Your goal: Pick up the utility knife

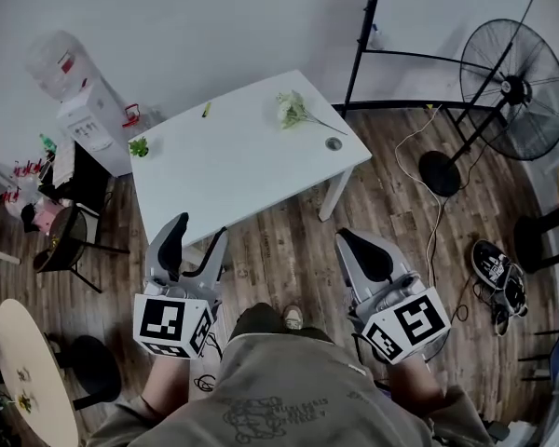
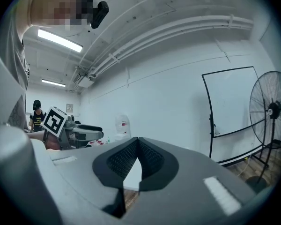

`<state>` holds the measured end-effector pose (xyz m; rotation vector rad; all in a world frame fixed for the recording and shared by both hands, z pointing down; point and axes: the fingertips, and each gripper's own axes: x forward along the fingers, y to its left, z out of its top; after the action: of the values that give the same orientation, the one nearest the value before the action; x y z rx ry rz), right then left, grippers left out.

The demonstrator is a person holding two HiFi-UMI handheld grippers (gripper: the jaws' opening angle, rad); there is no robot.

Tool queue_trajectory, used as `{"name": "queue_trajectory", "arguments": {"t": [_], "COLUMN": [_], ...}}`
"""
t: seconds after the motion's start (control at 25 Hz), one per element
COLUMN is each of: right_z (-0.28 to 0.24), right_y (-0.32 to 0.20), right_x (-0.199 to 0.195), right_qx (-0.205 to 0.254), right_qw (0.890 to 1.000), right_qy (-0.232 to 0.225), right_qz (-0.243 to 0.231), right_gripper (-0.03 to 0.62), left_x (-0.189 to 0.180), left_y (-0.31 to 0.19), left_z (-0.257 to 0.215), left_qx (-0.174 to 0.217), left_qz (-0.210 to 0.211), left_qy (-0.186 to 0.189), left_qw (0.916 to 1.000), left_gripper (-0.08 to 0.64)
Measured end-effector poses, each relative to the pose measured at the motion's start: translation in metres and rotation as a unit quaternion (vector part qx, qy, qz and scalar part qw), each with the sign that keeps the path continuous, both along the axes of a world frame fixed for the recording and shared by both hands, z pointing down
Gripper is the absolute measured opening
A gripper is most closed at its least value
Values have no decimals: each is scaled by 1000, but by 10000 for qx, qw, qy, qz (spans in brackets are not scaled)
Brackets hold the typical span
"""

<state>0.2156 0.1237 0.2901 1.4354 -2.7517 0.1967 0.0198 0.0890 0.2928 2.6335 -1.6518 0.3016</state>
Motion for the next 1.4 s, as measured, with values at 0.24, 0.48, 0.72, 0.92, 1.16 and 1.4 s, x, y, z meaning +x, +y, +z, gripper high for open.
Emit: {"name": "queue_trajectory", "arguments": {"t": [0.24, 0.48, 0.72, 0.92, 1.16, 1.4], "right_z": [7, 3, 0, 2, -4, -5], "right_y": [-24, -59, -107, -155, -219, -280], "right_x": [12, 18, 14, -4, -24, -48], "right_qx": [-5, 102, 139, 95, 43, -44], "right_qw": [10000, 9998, 9995, 9991, 9991, 9988], "right_qy": [47, 151, 258, 282, 277, 335], "right_qz": [-4, -31, -152, -289, -318, -360], "right_gripper": [29, 29, 29, 29, 29, 29], "left_x": [-3, -6, -17, -35, -54, -80], "left_y": [-20, -51, -90, -133, -194, -253], "left_z": [5, 8, 11, 13, 12, 15], "left_qx": [-41, 40, -28, -116, -204, -318], "left_qz": [-184, -335, -495, -622, -625, -660], "left_qy": [89, -124, -51, -59, -115, -141], "left_qw": [9998, 9994, 9988, 9980, 9978, 9972], "left_gripper": [259, 259, 256, 253, 252, 250]}}
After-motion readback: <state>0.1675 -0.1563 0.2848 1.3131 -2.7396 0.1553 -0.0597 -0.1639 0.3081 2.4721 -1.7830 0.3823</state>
